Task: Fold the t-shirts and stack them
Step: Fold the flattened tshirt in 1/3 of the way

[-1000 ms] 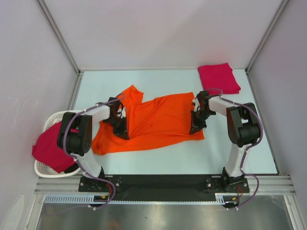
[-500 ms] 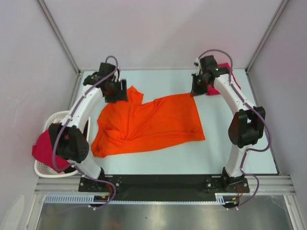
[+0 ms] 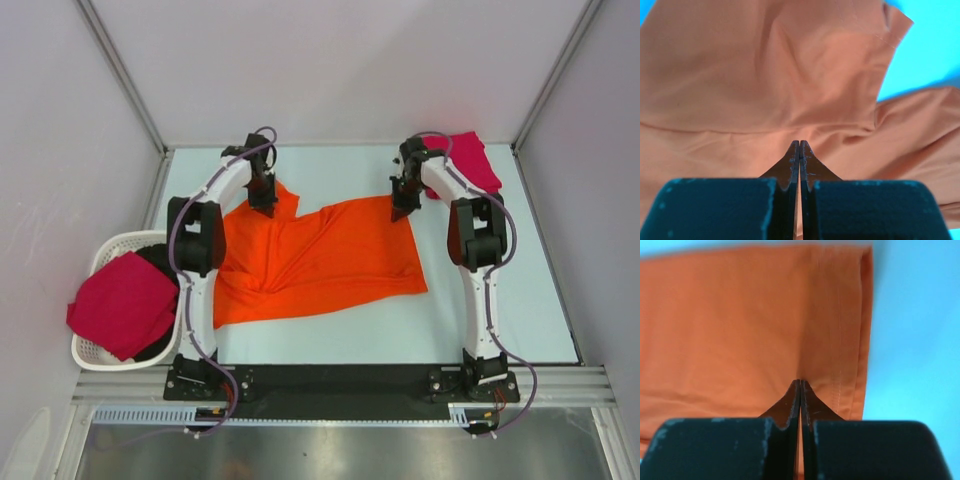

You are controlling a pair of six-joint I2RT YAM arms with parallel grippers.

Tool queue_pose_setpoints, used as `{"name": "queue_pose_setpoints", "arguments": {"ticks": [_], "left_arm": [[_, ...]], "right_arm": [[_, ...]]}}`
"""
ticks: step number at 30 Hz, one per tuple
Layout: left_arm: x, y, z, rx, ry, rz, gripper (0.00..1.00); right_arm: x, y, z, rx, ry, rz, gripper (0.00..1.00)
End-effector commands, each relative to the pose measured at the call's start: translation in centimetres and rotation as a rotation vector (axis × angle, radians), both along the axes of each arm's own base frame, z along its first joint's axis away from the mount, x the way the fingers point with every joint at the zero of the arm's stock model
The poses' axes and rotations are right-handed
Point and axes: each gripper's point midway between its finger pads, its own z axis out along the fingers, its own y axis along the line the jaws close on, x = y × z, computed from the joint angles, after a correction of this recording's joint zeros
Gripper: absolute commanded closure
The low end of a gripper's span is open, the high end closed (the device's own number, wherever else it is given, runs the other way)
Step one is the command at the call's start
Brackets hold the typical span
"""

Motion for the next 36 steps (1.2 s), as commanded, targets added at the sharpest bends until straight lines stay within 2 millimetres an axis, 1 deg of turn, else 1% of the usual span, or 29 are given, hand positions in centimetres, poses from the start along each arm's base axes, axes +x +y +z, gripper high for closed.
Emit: {"name": "queue_pose_setpoints", "arguments": {"ticks": [1,2,5,6,11,12,15,16,18,19,21,22,25,26,27,28,29,33,34,36], "left_arm": [[2.4,0.4,3.4,-0.061,-0.076,0.049,1.0],[2.5,0.5,3.2,-0.061,-0.073,0.058,1.0],[2.5,1.3,1.8,-0.059,-0.039,0.077,1.0],[2.4,1.7,1.0,-0.057,-0.019,0.085,1.0],[1.9,2.8,-1.2,-0.049,0.038,0.11,1.0],[1.7,3.1,-1.9,-0.061,0.059,0.117,1.0],[1.1,3.7,-3.0,-0.088,0.108,0.145,1.0],[0.7,3.9,-3.6,-0.087,0.133,0.155,1.0],[0.1,4.5,-4.1,-0.091,0.163,0.171,1.0],[-0.2,4.6,-4.2,-0.108,0.18,0.186,1.0],[-1.1,5.9,-4.5,-0.097,0.219,0.22,1.0],[-1.4,6.4,-4.4,-0.078,0.225,0.221,1.0],[-2.2,8.4,-4.9,-0.043,0.253,0.254,1.0],[-2.4,8.6,-5.1,-0.039,0.259,0.256,1.0],[-2.5,8.6,-5.2,-0.038,0.265,0.255,1.0],[-2.5,10.0,-5.3,-0.034,0.264,0.278,1.0],[-2.5,10.4,-5.3,-0.029,0.262,0.284,1.0],[-2.3,11.2,-5.3,-0.033,0.255,0.292,1.0],[-2.2,11.4,-5.5,-0.033,0.254,0.294,1.0],[-2.1,11.8,-5.7,-0.024,0.254,0.294,1.0]], "right_arm": [[2.3,0.3,0.9,-0.004,-0.059,0.009,1.0],[2.4,0.4,0.5,-0.001,-0.05,0.008,1.0],[2.7,0.1,0.2,-0.007,-0.049,-0.003,1.0],[2.7,0.1,0.0,-0.007,-0.043,-0.002,1.0],[1.8,-0.6,-1.8,-0.033,-0.001,-0.005,1.0],[1.7,-0.8,-2.3,-0.037,0.008,-0.004,1.0],[1.3,-1.2,-3.4,-0.052,0.037,-0.013,1.0],[1.3,-1.5,-3.6,-0.058,0.044,-0.018,1.0],[1.2,-2.2,-4.1,-0.073,0.058,-0.028,1.0],[1.2,-3.0,-4.2,-0.084,0.067,-0.042,1.0],[1.2,-4.1,-4.0,-0.099,0.073,-0.059,1.0],[1.3,-5.2,-4.0,-0.11,0.072,-0.08,1.0],[1.2,-7.1,-3.7,-0.125,0.076,-0.115,1.0],[1.3,-8.2,-3.7,-0.122,0.079,-0.141,1.0],[1.2,-8.7,-3.7,-0.123,0.081,-0.15,1.0],[1.3,-9.4,-3.4,-0.131,0.078,-0.163,1.0],[1.4,-10.3,-3.3,-0.132,0.074,-0.182,1.0],[1.0,-12.1,-3.2,-0.14,0.081,-0.216,1.0],[0.5,-12.2,-3.4,-0.135,0.091,-0.217,1.0],[0.4,-12.3,-3.4,-0.127,0.089,-0.22,1.0]]}}
